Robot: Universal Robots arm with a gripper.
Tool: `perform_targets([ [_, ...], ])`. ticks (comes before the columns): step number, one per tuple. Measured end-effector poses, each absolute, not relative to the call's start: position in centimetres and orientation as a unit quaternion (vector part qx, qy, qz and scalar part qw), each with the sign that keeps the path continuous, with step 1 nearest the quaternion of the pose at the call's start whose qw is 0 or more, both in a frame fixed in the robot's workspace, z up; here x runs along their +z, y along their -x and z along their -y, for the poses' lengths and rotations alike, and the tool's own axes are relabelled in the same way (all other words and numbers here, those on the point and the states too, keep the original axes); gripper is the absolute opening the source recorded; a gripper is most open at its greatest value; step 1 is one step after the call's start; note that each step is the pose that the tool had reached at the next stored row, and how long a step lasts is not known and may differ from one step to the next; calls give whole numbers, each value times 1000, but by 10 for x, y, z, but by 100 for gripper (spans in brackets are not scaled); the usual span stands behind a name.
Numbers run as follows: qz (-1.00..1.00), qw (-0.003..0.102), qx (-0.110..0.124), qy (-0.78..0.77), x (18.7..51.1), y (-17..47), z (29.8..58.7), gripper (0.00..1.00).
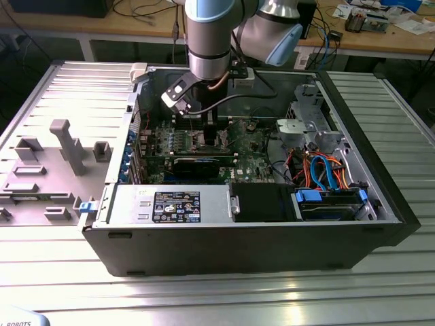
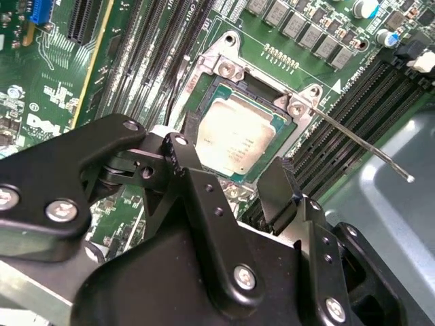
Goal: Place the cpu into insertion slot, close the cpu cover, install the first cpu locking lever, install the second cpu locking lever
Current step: 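Place the cpu into insertion slot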
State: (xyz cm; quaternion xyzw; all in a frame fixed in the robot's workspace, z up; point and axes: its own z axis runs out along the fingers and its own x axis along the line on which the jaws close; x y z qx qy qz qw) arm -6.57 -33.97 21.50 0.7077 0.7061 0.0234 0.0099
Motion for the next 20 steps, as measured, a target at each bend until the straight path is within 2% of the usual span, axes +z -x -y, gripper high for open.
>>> perform_targets([
  [6,-706,10,23,-708,220,66,340,60],
  [8,-706,10,23,-708,220,66,340,47],
  [9,-706,10,23,-708,220,66,340,47],
  [10,-706,10,23,-708,220,66,340,35],
  [12,-706,10,23,-708,220,66,340,35],
  [13,-706,10,23,-708,220,66,340,23],
  [14,-706,10,23,-708,220,66,340,23],
  [15,-706,10,23,-708,220,66,340,11],
  [20,-706,10,23,-708,220,66,340,11],
])
